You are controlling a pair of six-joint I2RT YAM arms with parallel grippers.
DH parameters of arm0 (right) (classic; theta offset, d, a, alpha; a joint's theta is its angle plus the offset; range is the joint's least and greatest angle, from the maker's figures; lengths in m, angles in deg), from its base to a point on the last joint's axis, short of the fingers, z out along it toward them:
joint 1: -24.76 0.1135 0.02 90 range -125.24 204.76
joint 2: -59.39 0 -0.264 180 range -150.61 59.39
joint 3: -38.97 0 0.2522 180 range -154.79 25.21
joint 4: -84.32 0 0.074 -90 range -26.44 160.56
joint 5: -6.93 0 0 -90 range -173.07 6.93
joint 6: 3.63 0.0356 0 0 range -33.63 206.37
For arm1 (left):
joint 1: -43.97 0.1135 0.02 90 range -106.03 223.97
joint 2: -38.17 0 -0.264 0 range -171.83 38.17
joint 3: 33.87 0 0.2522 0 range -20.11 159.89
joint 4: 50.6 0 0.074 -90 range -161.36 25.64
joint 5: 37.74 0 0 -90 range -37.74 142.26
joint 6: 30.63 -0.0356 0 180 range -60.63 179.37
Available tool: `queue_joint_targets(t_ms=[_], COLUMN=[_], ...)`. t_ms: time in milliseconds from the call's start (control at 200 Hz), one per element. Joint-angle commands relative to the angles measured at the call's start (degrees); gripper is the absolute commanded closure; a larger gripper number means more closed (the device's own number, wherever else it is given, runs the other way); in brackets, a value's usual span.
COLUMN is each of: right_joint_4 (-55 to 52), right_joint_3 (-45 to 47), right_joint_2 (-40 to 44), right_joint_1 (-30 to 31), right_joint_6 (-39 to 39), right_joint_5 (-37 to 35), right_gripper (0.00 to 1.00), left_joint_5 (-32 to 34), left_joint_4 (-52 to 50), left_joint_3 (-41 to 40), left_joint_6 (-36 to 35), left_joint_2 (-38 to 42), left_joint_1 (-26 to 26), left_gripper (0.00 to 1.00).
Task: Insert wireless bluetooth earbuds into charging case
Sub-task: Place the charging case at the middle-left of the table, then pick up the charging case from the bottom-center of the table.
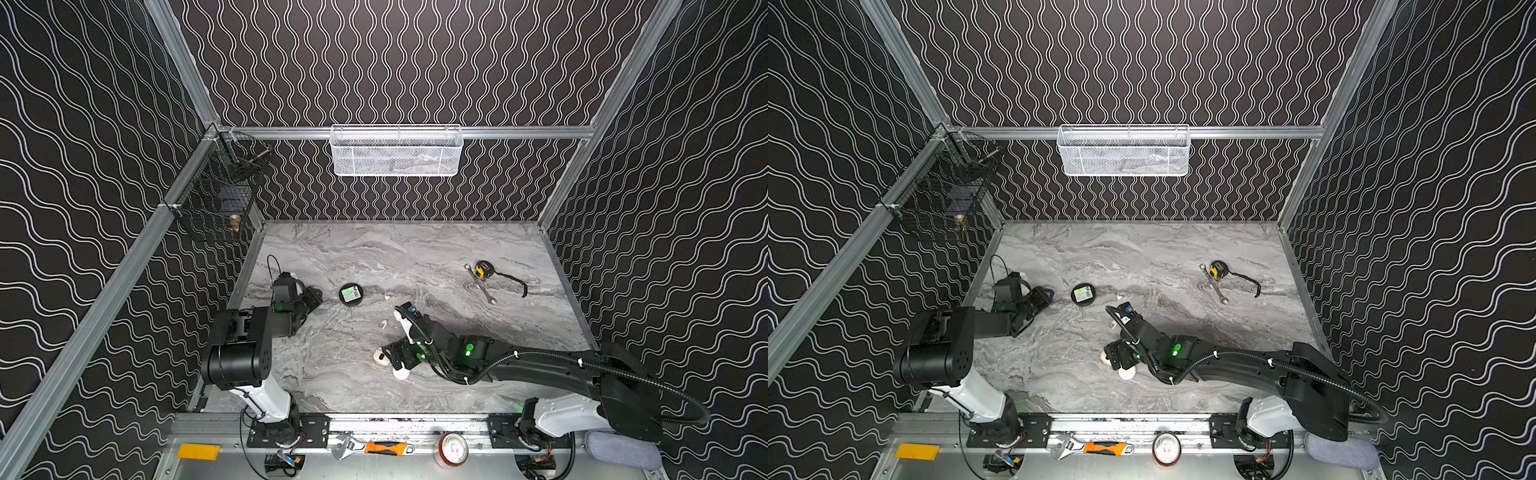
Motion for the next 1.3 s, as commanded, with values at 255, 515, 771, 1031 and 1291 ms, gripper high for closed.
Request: queue_joint_targets(t_ms=[255,515,771,1031,1291], right_joint_4=[-4.2,-6.0,-8.5,-9.1,-10.0], right_joint_3=[-2.9,-3.9,-9.3,-11.2,-11.7], right_joint_2=[-3.5,-7.7,-15.3,-19.9,-21.6], right_joint_1=[4.4,5.2,3.3,2.3,2.5], right_joint_6=[-1.6,-3.0,-4.3,-5.5,-5.8], right_joint_5=[-2.3,-2.7,-1.1,1.9,0.6], right_gripper=[0.0,0.01,0.11,0.17,0.26], left_joint_5=[6.4,2.6,-11.5,-12.1,-13.7], left_joint_4=[-9.0,-20.1,-24.8,-28.3,-26.3], left_joint_3=[-1.9,-0.6,-7.5,-14.0,-16.0], left_joint_6=[-2.5,1.9,1.7,-5.3,-5.2], left_joint_2=[8.2,20.8,33.3,38.5,41.2], left_joint_1=[0.0,0.0,-1.5,-2.8,-3.2], left_gripper=[0.01,0.01,0.02,0.07,0.12])
